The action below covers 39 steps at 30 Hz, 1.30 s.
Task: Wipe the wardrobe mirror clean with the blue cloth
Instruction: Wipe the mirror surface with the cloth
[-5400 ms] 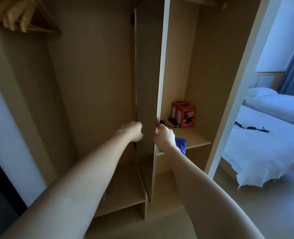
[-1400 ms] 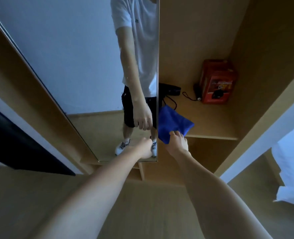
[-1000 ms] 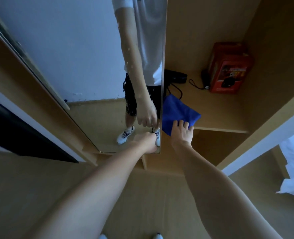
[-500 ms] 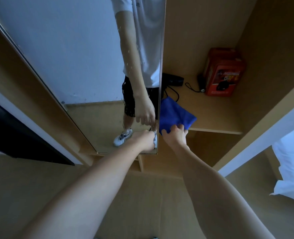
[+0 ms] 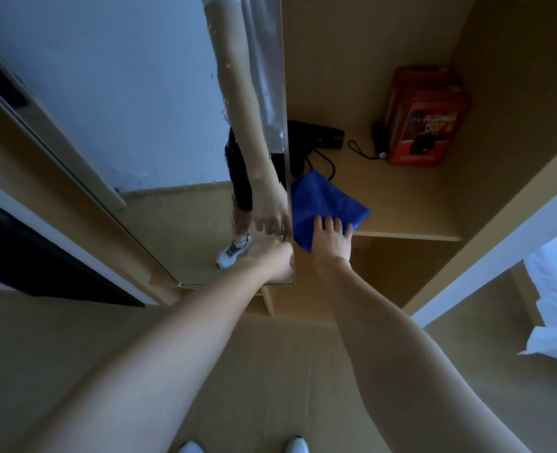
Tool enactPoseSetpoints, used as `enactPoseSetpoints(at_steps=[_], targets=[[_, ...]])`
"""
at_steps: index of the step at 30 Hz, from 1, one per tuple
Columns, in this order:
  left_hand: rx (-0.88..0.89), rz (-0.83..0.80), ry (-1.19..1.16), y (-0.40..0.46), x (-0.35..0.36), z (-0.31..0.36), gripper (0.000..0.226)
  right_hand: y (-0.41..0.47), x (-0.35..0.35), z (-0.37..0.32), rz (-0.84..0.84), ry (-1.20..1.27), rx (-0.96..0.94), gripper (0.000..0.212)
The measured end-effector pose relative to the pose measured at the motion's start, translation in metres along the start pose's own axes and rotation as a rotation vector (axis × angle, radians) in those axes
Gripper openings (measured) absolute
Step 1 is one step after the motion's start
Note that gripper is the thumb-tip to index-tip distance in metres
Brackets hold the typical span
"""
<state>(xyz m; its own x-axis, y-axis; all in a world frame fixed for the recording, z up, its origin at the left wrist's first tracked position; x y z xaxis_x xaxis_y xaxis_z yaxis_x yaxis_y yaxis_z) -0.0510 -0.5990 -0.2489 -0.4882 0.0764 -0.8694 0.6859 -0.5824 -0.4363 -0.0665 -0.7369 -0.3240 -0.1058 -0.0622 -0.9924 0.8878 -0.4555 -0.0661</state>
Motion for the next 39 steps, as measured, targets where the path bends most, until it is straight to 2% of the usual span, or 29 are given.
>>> enactPoseSetpoints(at_steps=[3, 6, 11, 16, 20, 28, 31, 33, 36, 37, 39], targets=[[-0.016, -0.007, -0.027, 0.004, 0.003, -0.005, 0.012, 0.002, 0.001, -0.002, 0.077, -0.022, 0.013, 0.062], [-0.038, 0.004, -0.061, 0.005, 0.006, -0.01, 0.014, 0.005, -0.007, -0.002, 0.079, -0.041, -0.011, 0.047], [-0.067, 0.013, -0.063, -0.007, 0.002, -0.016, 0.016, -0.002, -0.026, 0.006, -0.006, -0.049, -0.015, 0.044], [-0.038, 0.045, -0.051, -0.027, -0.009, -0.016, 0.014, -0.031, -0.046, 0.009, -0.019, -0.051, 0.111, 0.034], [-0.004, 0.061, -0.058, -0.051, -0.021, -0.019, 0.024, -0.055, -0.069, 0.014, -0.015, 0.122, 0.267, 0.031], [0.105, 0.142, -0.066, -0.123, -0.042, -0.036, 0.018, -0.133, -0.117, 0.008, -0.023, 0.542, 0.526, 0.029], [0.127, 0.155, -0.056, -0.15, -0.047, -0.049, 0.02, -0.164, -0.131, -0.005, -0.111, 0.59, 0.519, 0.043], [0.126, 0.171, -0.069, -0.169, -0.05, -0.059, 0.018, -0.185, -0.142, -0.019, -0.239, 0.617, 0.481, 0.046], [0.125, 0.178, -0.098, -0.193, -0.05, -0.076, 0.018, -0.194, -0.133, -0.038, -0.467, 0.833, 0.482, 0.053], [0.131, 0.164, -0.103, -0.199, -0.05, -0.083, 0.015, -0.185, -0.118, -0.04, -0.505, 0.918, 0.476, 0.052], [0.146, 0.135, -0.106, -0.211, -0.046, -0.096, 0.018, -0.193, -0.109, -0.055, -0.524, 1.088, 0.537, 0.037]])
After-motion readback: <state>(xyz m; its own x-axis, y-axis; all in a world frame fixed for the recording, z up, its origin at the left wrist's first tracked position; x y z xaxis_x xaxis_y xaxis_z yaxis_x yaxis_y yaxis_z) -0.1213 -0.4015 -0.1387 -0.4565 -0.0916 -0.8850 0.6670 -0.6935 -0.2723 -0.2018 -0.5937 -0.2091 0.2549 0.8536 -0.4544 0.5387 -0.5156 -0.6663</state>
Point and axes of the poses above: each hand's wrist, its own y-axis towards the middle knuckle, its own x-axis out of the palm, z = x × y, the point moved 1 cm from there along y, towards the middle knuckle, and after that the axes turned 12 degrees about -y, right-handed, at the moved point
